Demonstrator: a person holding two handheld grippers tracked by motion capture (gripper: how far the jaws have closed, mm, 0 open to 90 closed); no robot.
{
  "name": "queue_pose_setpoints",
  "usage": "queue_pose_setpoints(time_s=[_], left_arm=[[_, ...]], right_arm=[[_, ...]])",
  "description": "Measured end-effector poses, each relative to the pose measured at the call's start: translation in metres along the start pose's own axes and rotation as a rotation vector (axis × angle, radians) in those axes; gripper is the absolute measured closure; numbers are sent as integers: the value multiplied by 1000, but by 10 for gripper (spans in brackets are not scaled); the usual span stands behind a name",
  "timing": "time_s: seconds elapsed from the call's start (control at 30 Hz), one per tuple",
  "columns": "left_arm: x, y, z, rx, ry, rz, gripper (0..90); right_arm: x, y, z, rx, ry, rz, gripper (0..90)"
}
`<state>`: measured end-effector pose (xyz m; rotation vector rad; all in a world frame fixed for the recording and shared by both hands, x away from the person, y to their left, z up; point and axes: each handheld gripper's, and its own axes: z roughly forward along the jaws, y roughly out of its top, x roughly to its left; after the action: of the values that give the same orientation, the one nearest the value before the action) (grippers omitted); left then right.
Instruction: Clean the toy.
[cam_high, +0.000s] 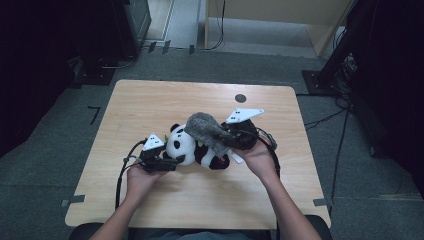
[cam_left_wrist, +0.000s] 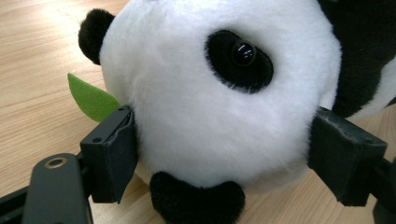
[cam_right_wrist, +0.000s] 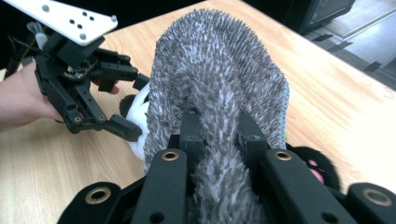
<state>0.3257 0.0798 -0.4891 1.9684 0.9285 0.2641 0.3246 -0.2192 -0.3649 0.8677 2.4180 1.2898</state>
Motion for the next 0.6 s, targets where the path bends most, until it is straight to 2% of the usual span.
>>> queue_pose_setpoints(time_s=[0.03,0.13,0.17,0.33,0.37,0.6], left_arm=[[0,0,0,2,2,-1,174],[0,0,0,4,2,-2,174],[0,1,0,4,2,-5,174],[0,2,0,14,0,-4,175],[0,2,0,16,2,-7,175],[0,2,0,15,1,-11,175]], right_arm=[[0,-1,-8,-7,-6,7,776],[1,-6,-15,-14,-6,8,776],[2,-13,-19,-10,-3,13,776],[4,-29,-21,-11,0,18,773],[6,-34,-23,-16,13,33,773],[17,-47,-25,-1,32,33,773]])
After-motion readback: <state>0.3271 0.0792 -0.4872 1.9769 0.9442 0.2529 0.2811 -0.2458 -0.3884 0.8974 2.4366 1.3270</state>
